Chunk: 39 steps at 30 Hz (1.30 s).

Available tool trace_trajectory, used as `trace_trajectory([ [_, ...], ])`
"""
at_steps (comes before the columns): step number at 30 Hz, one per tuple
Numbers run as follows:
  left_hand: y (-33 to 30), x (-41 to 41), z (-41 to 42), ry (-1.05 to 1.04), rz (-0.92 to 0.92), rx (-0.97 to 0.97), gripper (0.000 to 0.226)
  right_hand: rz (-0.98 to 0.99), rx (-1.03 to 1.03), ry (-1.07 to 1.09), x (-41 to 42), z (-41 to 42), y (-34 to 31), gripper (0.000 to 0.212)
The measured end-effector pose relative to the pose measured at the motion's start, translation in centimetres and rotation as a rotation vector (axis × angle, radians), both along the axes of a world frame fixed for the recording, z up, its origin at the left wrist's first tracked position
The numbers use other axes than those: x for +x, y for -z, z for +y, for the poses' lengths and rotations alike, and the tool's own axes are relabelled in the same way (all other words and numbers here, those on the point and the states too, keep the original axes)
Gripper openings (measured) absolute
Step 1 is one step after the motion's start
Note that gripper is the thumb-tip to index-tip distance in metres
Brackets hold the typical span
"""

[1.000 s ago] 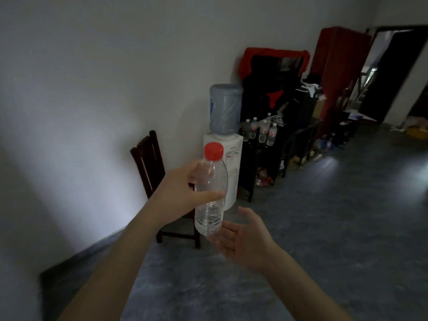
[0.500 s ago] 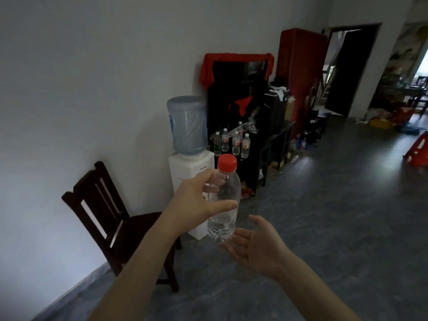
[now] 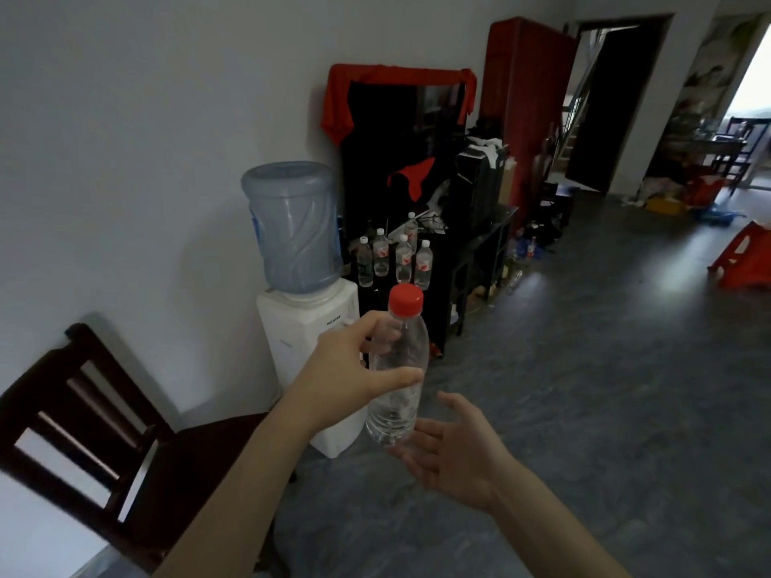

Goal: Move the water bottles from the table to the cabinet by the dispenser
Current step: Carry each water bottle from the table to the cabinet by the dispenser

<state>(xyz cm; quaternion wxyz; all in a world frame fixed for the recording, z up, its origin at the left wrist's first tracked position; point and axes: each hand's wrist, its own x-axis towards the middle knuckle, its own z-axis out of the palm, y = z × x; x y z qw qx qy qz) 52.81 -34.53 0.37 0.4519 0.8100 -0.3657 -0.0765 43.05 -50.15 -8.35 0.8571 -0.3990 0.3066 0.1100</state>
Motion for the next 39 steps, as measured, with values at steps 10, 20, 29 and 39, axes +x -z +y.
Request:
trace_trajectory([
  [10, -1.7, 15.8, -9.4, 0.077, -0.026, -0.024, 0.044, 0.004, -0.063, 0.132, 15.1, -8.4, -2.1, 0.062],
  [20, -1.1, 23.5, -22.6, 0.182, -0.01, 0.005, 0.049, 0.022, -0.052, 0.251, 21.3, -19.9, -1.3, 0.066],
  [29, -1.9, 28.4, -37.6, 0.174, -0.015, 0.045, 0.052, -0.009, -0.061, 0.212, 26.1, -36.0, -1.6, 0.065],
  [39, -3.0, 33.2, -49.0, 0.042, -0.042, 0.093, 0.054, 0.004, -0.031, 0.058, 32.8, -48.4, -2.6, 0.065],
])
